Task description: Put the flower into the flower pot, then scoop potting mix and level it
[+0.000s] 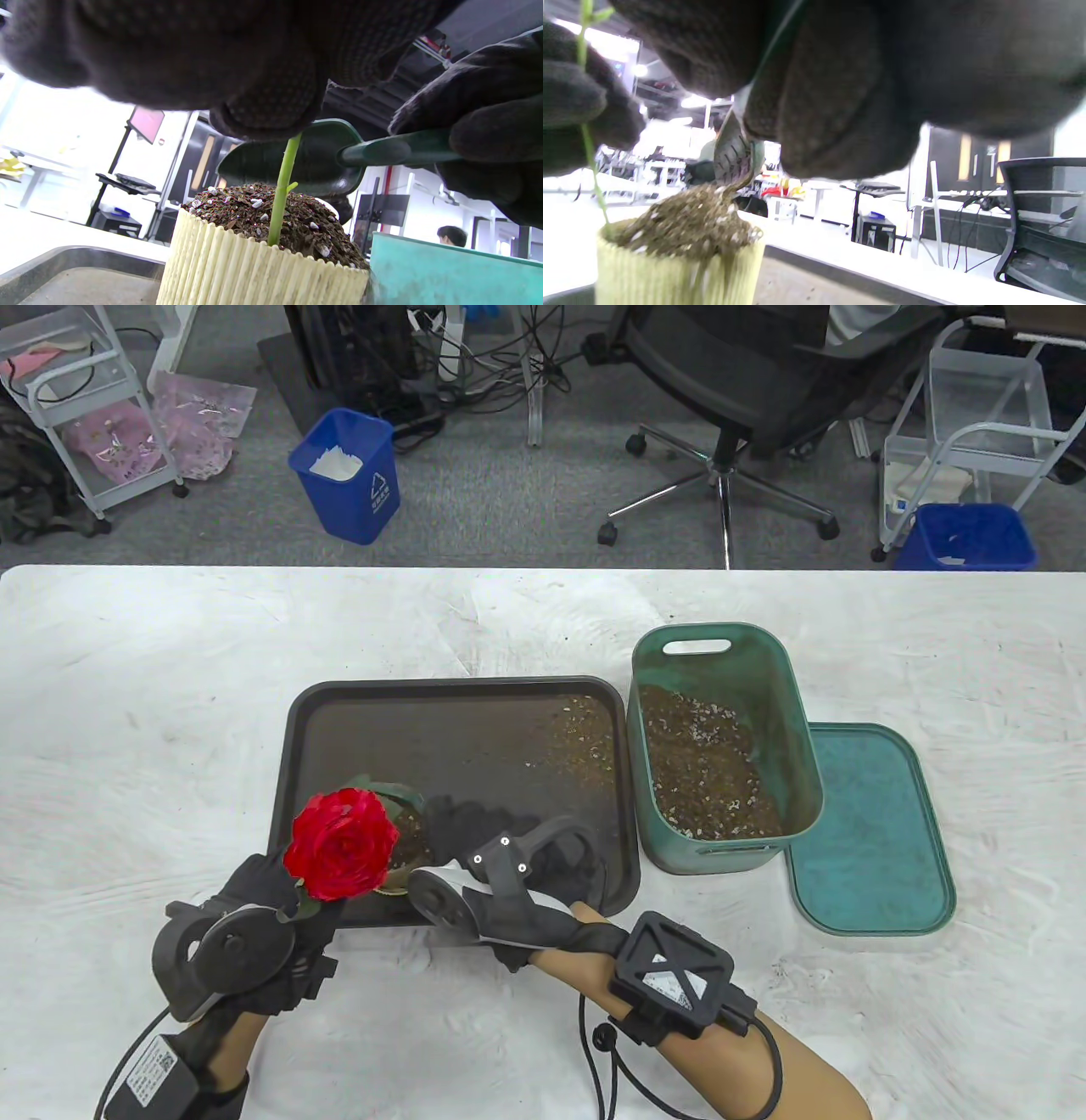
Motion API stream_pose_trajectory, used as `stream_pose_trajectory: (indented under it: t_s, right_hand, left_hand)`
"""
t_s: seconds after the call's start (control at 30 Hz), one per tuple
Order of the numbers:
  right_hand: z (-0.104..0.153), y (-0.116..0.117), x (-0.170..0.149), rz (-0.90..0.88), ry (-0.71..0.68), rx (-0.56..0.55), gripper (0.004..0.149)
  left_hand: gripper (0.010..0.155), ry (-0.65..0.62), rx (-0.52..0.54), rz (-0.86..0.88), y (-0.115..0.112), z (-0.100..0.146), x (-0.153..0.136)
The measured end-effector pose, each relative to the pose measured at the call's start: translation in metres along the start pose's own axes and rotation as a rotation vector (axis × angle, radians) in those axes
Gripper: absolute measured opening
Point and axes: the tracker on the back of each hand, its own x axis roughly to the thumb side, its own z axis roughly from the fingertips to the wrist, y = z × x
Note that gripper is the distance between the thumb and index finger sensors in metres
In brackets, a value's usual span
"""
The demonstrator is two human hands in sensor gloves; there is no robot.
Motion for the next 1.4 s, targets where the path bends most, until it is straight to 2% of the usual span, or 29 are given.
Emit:
stream_pose_trajectory:
  t_s: [0.07, 0.17, 0.2, 0.27, 0.33, 0.43, 0.5, 0.63, 0.8, 0.93, 1.03, 1.13, 1.3, 1.4]
  right_hand:
    - [0.006, -0.002, -0.012, -0.128, 0.093, -0.04, 0.05]
    - [0.015, 0.005, -0.03, -0.485, 0.263, -0.038, 0.051]
    - [0.018, 0.014, -0.034, -0.663, 0.324, -0.013, 0.052]
    - [0.023, 0.031, -0.036, -0.855, 0.401, 0.05, 0.053]
    - [0.029, 0.049, -0.035, -0.947, 0.45, 0.099, 0.054]
    - [0.032, 0.069, -0.032, -0.883, 0.44, 0.141, 0.052]
    - [0.032, 0.072, -0.03, -0.887, 0.437, 0.15, 0.049]
    - [0.031, 0.066, -0.023, -0.684, 0.355, 0.102, 0.047]
    - [0.028, 0.061, -0.007, -0.499, 0.284, 0.113, 0.047]
    - [0.028, 0.067, 0.003, -0.314, 0.247, 0.126, 0.054]
    - [0.029, 0.069, 0.008, -0.216, 0.21, 0.082, 0.055]
    - [0.03, 0.069, 0.008, -0.22, 0.174, 0.04, 0.054]
    - [0.03, 0.061, -0.001, -0.377, 0.177, -0.074, 0.054]
    - [0.031, 0.064, 0.002, -0.347, 0.142, -0.059, 0.051]
  left_hand:
    - [0.044, 0.001, 0.0, 0.002, 0.0, 0.0, 0.0]
    - [0.044, 0.001, 0.0, 0.005, 0.0, 0.0, 0.0]
    - [0.044, 0.001, 0.0, 0.005, 0.0, 0.0, 0.0]
    - [0.044, -0.002, 0.0, 0.005, 0.0, 0.0, 0.001]
    - [0.044, -0.005, 0.0, 0.007, -0.001, 0.0, 0.001]
    - [0.044, 0.001, 0.002, 0.009, -0.001, 0.0, 0.001]
    - [0.044, 0.003, 0.002, 0.011, -0.001, 0.0, 0.0]
    - [0.044, 0.008, 0.002, 0.021, -0.001, 0.0, -0.001]
    - [0.044, 0.01, 0.002, 0.026, -0.001, 0.0, -0.001]
    - [0.044, 0.01, 0.003, 0.025, -0.001, 0.0, -0.001]
    - [0.044, 0.012, 0.003, 0.027, -0.001, 0.0, -0.002]
    - [0.044, 0.018, 0.005, 0.034, -0.001, 0.0, -0.003]
    - [0.044, 0.023, 0.004, 0.038, 0.0, -0.001, -0.004]
    - [0.044, 0.021, 0.003, 0.04, 0.0, -0.001, -0.005]
